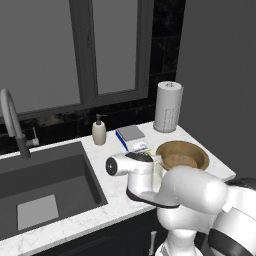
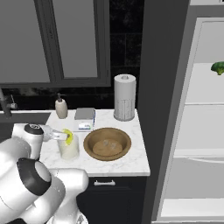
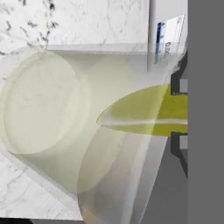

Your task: Grab a lemon wedge from the fridge and one ice cube from the ice bowl, and put them in the glass of lemonade.

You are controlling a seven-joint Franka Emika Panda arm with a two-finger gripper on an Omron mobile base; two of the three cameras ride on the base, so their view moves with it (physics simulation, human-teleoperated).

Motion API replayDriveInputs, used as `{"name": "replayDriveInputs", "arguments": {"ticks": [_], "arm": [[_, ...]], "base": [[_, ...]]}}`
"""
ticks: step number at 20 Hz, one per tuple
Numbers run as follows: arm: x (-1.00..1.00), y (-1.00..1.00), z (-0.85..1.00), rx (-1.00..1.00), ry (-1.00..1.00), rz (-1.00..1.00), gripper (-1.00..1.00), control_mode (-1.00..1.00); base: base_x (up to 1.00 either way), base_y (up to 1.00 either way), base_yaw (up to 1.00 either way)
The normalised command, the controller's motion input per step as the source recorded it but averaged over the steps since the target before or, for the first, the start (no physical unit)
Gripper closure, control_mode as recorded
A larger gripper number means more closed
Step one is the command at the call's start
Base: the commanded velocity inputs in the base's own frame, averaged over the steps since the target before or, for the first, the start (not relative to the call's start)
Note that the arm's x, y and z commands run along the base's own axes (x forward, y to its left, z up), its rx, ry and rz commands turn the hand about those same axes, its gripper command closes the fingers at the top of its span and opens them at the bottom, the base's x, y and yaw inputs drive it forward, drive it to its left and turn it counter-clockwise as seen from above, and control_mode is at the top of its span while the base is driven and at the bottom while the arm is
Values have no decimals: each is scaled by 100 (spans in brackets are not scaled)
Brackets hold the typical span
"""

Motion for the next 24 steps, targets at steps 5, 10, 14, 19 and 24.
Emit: {"name": "replayDriveInputs", "arguments": {"ticks": [5,10,14,19,24], "arm": [[19,3,-4,0,0,-1,100,-100],[-18,-5,0,0,-1,-5,100,-100],[-59,-18,0,0,-6,-4,100,-100],[-46,-18,0,0,-8,-3,100,-100],[-8,-8,0,0,-8,-1,100,-100]], "base": [[0,0,0],[0,0,0],[0,0,0],[0,0,0],[0,0,0]]}}
